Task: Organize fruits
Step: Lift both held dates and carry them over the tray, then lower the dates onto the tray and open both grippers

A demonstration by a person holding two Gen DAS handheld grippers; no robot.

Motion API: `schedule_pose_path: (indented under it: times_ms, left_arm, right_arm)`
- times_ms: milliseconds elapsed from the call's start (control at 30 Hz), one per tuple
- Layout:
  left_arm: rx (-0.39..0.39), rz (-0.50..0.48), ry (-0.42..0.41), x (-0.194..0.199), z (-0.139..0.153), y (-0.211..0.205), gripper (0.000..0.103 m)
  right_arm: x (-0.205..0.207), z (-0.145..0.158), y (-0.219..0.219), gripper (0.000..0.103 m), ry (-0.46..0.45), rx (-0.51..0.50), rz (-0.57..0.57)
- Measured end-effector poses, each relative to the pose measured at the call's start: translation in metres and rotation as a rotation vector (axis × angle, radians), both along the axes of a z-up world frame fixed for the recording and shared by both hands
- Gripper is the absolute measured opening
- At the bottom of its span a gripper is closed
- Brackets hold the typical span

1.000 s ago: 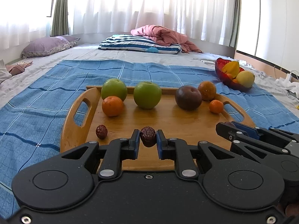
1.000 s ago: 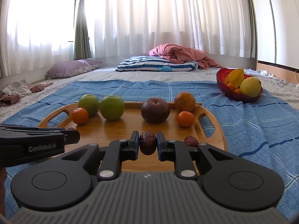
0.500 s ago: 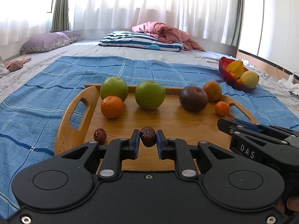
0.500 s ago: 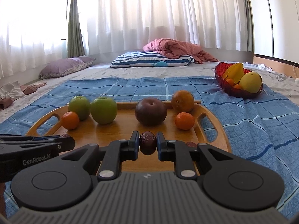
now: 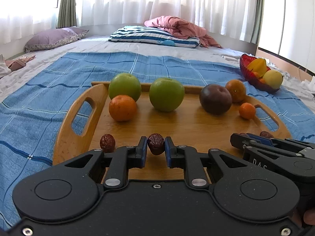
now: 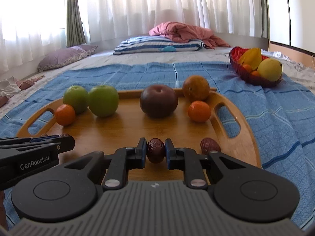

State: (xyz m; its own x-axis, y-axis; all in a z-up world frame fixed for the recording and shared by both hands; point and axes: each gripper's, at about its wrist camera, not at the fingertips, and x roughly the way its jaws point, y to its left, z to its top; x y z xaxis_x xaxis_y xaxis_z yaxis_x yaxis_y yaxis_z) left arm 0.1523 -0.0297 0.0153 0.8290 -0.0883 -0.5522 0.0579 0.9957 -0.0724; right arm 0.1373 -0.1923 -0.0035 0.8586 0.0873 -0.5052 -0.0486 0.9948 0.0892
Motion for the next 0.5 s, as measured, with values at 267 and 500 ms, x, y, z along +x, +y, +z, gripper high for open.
schedule_pose_path:
  times_ms: [267,500]
  left_arm:
    - [0.01,0.003,0.006,0.0008,-0.0066,-0.002,0.018]
    - [0.01,0.003,0.007,0.0012,-0.0068,-0.0031,0.018]
  right_arm:
    - [-0.0005,-0.0034,0.0002,0.025,-0.004,-0.003,-0.002]
    - [-0.0009,-0.0038,0.0003,0.025,-0.01,-0.001,-0.002]
